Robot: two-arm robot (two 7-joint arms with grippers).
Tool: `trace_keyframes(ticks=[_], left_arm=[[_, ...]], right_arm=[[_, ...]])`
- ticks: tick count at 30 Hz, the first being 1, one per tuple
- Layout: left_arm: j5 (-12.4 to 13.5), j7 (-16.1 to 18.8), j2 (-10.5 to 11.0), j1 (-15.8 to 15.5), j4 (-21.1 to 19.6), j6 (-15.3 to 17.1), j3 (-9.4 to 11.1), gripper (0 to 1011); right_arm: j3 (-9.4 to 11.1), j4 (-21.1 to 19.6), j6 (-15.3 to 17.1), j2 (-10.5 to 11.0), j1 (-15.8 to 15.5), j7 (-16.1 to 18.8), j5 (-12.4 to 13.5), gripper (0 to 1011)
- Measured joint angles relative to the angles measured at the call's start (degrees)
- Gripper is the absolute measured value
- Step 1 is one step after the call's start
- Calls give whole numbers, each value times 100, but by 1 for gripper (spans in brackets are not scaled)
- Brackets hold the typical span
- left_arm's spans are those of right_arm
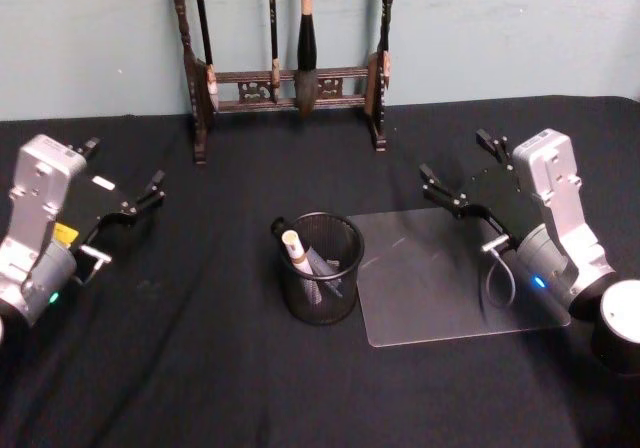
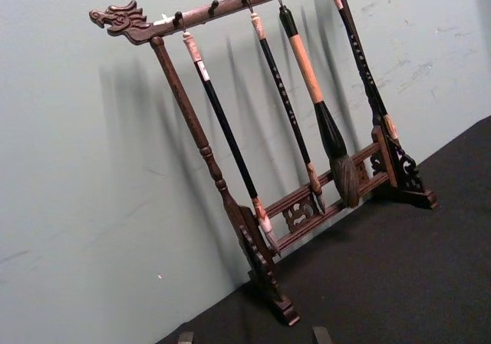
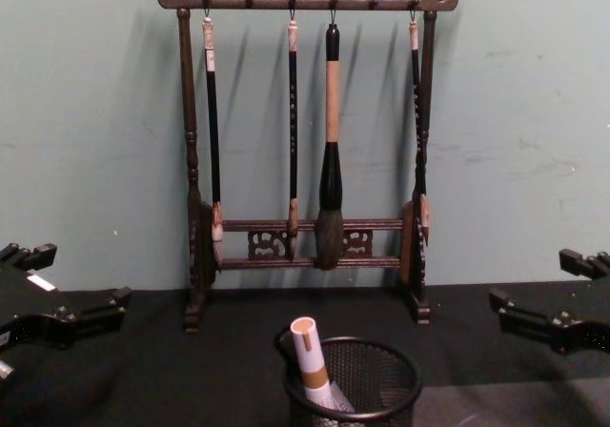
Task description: Pick up the water-based marker from the table and place it into the pen holder.
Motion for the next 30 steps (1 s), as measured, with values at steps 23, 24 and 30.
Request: trace_keyframes(ticks=[23,24,30], left_arm=[[0,0,0,0,0,0,0,1001],[0,0,0,0,0,0,0,1001],[0,0,0,0,0,0,0,1001]], right_arm=[[0,0,0,0,0,0,0,1002],[0,0,0,0,0,0,0,1002],[0,0,0,0,0,0,0,1002]])
